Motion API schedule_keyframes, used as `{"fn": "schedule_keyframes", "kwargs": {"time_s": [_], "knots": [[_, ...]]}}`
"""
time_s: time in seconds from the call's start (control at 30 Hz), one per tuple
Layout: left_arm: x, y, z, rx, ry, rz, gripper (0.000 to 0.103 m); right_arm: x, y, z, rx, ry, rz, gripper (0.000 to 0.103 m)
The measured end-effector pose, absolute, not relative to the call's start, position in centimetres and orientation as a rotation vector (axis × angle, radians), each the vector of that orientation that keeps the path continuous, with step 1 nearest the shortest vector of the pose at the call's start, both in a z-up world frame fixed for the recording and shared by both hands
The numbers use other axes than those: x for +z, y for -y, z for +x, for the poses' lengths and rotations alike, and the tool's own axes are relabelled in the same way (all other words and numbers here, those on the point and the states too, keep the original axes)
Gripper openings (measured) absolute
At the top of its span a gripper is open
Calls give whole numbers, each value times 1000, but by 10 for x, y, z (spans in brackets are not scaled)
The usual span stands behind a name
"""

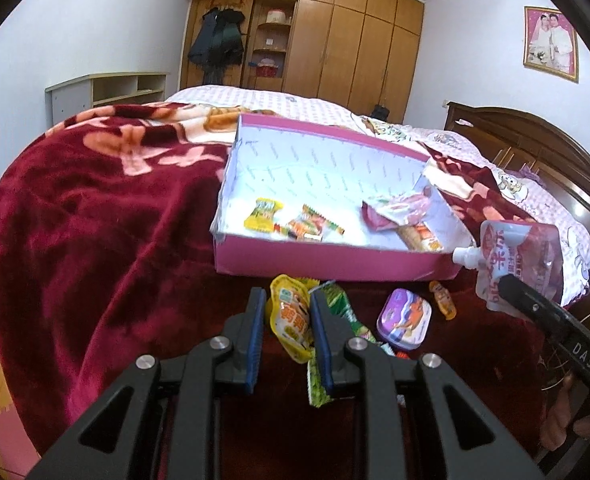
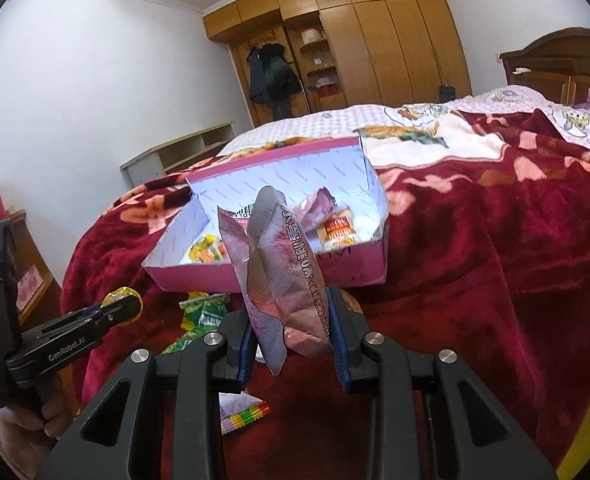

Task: Organize snacks
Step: 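Lift both held snacks and carry them over the pink box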

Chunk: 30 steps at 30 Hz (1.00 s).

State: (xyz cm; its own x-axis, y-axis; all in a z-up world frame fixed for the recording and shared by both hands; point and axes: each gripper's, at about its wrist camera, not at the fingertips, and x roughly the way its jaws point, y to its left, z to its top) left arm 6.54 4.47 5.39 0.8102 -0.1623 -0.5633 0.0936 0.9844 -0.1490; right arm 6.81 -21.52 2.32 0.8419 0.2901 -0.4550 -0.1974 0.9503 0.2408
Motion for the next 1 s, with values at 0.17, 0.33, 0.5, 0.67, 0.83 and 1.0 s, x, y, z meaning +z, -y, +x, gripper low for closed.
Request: {"fn": "schedule_keyframes", "kwargs": {"time_s": [0.17,0.33,0.5,0.67,0.83,1.0], "knots": [[63,-40,74,-144,-594,-112,23,30,216,73,266,-498,187,32],[76,-34,87,-149,-565,-85,23,36,216,81,268,-495,176,32],[88,-28,103,-155,-536,-61,23,43,215,91,261,-479,158,32],[95,-24,121,-166,-518,-53,24,49,213,107,254,-480,140,32],[91,-24,143,-168,-530,-56,24,52,214,123,253,-494,137,32],[84,-26,165,-165,-558,-82,24,56,218,141,235,-496,125,32]]}}
